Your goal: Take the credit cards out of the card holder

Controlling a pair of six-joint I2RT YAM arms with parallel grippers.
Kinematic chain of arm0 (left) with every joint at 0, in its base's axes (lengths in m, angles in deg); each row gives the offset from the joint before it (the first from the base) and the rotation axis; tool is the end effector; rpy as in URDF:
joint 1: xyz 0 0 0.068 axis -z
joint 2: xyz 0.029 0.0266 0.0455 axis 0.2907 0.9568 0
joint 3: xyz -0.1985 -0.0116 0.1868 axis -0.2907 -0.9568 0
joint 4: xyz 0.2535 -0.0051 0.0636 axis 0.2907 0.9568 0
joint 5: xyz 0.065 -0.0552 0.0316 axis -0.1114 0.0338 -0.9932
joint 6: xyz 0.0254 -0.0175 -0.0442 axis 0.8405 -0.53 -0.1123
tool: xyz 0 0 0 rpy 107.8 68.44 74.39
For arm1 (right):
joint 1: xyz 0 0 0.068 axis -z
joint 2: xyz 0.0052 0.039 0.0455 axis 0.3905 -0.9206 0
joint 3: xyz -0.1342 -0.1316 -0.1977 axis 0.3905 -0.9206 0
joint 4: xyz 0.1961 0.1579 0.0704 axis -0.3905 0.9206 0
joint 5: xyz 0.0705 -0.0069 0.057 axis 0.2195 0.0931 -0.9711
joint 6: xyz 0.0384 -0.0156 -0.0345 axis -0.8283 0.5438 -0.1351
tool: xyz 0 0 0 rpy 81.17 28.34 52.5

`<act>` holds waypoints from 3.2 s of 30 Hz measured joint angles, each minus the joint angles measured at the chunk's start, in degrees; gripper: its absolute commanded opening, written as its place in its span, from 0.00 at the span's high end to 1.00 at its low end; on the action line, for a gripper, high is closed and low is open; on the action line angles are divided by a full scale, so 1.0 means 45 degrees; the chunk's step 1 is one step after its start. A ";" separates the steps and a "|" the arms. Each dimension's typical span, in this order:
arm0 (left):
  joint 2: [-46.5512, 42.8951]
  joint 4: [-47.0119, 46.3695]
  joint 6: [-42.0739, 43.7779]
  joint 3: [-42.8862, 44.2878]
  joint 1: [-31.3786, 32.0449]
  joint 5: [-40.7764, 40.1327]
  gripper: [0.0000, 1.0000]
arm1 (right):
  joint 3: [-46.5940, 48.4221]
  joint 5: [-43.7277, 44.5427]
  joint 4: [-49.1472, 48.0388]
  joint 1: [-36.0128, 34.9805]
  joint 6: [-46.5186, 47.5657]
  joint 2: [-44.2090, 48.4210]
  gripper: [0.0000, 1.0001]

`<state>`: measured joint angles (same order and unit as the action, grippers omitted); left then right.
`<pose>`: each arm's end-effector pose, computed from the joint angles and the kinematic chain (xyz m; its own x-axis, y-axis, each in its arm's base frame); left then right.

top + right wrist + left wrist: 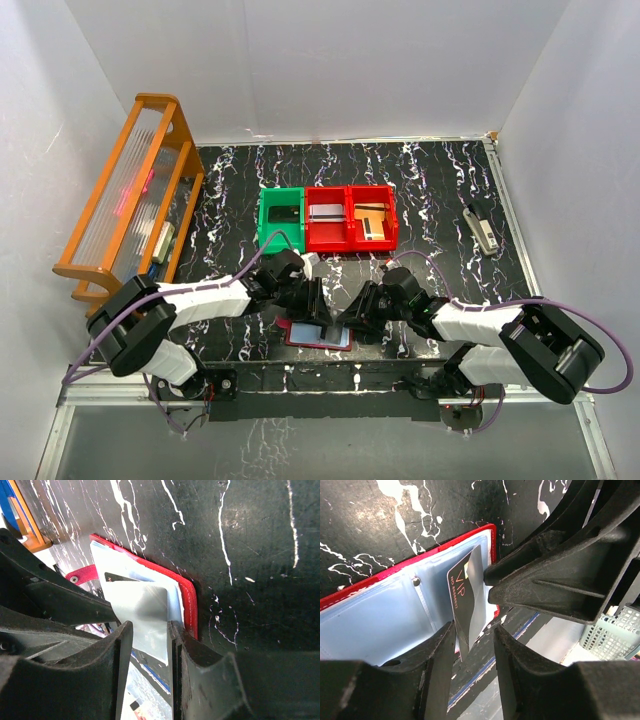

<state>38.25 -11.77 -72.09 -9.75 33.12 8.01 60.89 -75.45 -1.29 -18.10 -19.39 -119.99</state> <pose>0.1678 -0.2220 0.1642 -0.9616 0.0560 -0.2686 0.2417 0.6365 -0.7324 0.1415 0.1395 0.1175 -0.9360 0.3507 -0.0320 0.2066 0.6204 0.7566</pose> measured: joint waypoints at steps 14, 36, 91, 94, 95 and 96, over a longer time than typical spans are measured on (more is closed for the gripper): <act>0.0325 0.0529 0.0364 0.0607 0.0000 0.0291 0.96 | 0.0015 -0.0005 0.0019 0.0000 0.0000 0.0000 0.66; 0.0146 0.0597 0.0185 0.0627 0.0000 0.0359 0.86 | 0.0092 -0.0189 -0.0194 0.0000 0.0010 -0.0321 0.70; -0.6795 -0.0073 -0.1515 -0.1307 0.0000 -0.2137 1.00 | -0.1685 0.0316 -0.3827 -0.0015 0.0427 0.6028 0.52; -0.6824 -0.0996 -0.1938 -0.1559 0.0000 -0.1715 1.00 | -0.1685 -0.0141 -0.4784 -0.0010 0.0272 0.5411 0.57; -0.6824 -0.1307 -0.2103 -0.1651 0.0000 -0.1564 1.00 | -0.1690 -0.0296 -0.5090 -0.0010 0.0170 0.5187 0.60; -0.6819 -0.1559 -0.2210 -0.1729 0.0000 -0.1438 1.00 | -0.1705 -0.0442 -0.5430 -0.0010 0.0063 0.4983 0.62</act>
<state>7.56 -18.78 -82.04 -17.54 33.12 1.54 53.22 -77.44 -25.72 -18.14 -19.10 -97.56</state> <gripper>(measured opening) 0.010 0.438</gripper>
